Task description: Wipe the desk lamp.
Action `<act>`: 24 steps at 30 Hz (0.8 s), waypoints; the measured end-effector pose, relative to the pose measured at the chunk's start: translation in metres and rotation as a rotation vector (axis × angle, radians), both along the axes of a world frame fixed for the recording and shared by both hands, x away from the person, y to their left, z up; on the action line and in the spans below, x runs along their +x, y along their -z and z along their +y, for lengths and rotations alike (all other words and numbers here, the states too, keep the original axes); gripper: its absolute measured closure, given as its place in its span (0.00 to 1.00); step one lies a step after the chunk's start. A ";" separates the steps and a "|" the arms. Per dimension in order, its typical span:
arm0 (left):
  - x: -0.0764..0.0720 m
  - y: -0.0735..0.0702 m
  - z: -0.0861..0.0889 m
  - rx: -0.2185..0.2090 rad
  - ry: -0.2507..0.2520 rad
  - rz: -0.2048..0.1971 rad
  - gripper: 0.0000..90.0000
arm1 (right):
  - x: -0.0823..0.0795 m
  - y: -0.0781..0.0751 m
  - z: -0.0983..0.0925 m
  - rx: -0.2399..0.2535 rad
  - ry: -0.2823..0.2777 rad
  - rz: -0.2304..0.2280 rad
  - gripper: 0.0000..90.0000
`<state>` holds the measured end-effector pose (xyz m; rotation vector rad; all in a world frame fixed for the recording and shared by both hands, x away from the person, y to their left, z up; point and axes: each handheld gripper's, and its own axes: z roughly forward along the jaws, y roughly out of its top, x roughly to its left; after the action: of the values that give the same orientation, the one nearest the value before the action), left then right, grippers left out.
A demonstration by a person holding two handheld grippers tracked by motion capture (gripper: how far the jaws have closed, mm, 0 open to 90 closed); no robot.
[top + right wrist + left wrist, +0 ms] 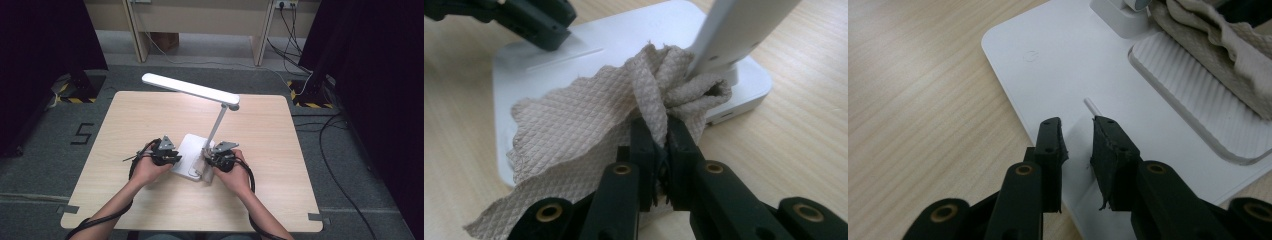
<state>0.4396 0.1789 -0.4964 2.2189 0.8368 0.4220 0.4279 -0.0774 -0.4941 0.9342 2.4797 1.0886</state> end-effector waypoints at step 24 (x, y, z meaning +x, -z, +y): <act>-0.001 0.000 0.000 0.001 -0.003 -0.004 0.81 | -0.032 -0.001 0.006 0.031 -0.096 0.049 0.94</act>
<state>0.4382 0.1786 -0.4968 2.2171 0.8384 0.4291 0.3960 -0.0716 -0.4930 0.8679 2.5780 1.1508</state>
